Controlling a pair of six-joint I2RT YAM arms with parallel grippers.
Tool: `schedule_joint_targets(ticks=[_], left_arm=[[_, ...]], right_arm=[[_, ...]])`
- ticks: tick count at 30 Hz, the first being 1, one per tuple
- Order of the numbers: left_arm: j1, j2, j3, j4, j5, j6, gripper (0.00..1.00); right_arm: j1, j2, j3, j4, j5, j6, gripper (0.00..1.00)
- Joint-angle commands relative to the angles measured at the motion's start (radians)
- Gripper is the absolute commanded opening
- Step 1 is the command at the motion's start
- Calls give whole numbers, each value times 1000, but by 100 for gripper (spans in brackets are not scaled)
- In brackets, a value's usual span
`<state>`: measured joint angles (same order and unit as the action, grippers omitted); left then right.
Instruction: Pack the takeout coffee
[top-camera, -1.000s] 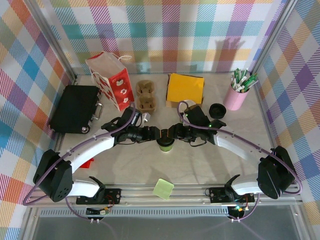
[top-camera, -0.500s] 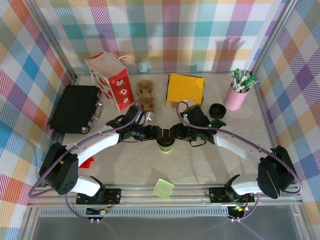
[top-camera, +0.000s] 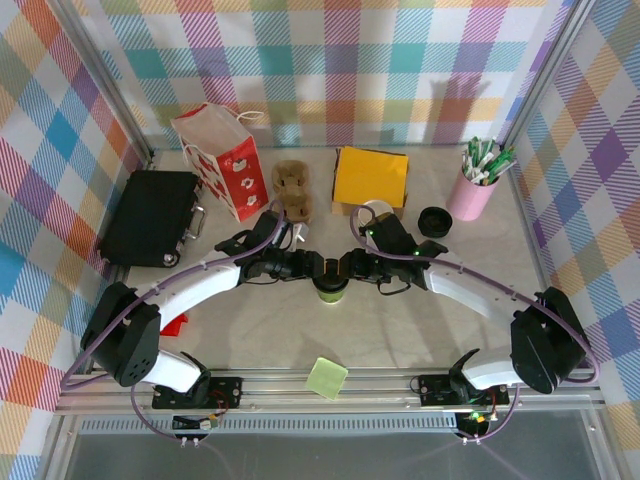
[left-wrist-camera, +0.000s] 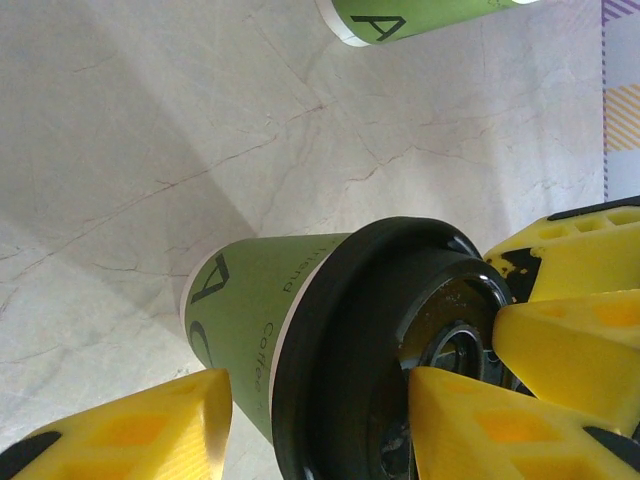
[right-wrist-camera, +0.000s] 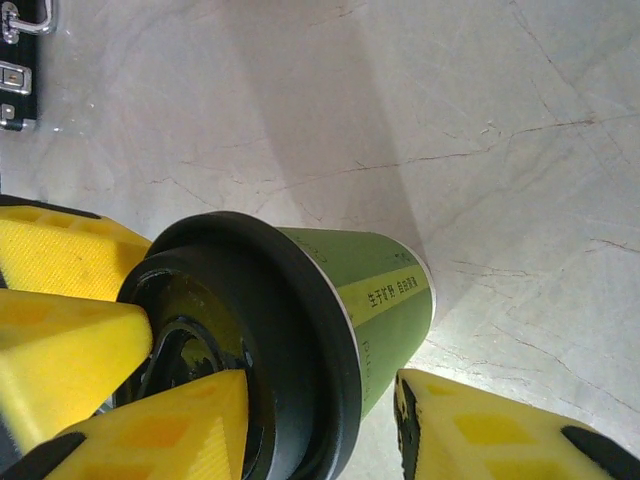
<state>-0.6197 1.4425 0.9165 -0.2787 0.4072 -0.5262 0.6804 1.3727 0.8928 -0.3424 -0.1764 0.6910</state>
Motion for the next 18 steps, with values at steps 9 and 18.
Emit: schedule_joint_targets(ticks=[9, 18], left_arm=[[-5, 27, -124, -61, -43, 36, 45], [-11, -12, -115, -50, -41, 29, 43]], right_arm=[[1, 36, -140, 17, 19, 14, 42], [1, 39, -112, 23, -4, -6, 43]])
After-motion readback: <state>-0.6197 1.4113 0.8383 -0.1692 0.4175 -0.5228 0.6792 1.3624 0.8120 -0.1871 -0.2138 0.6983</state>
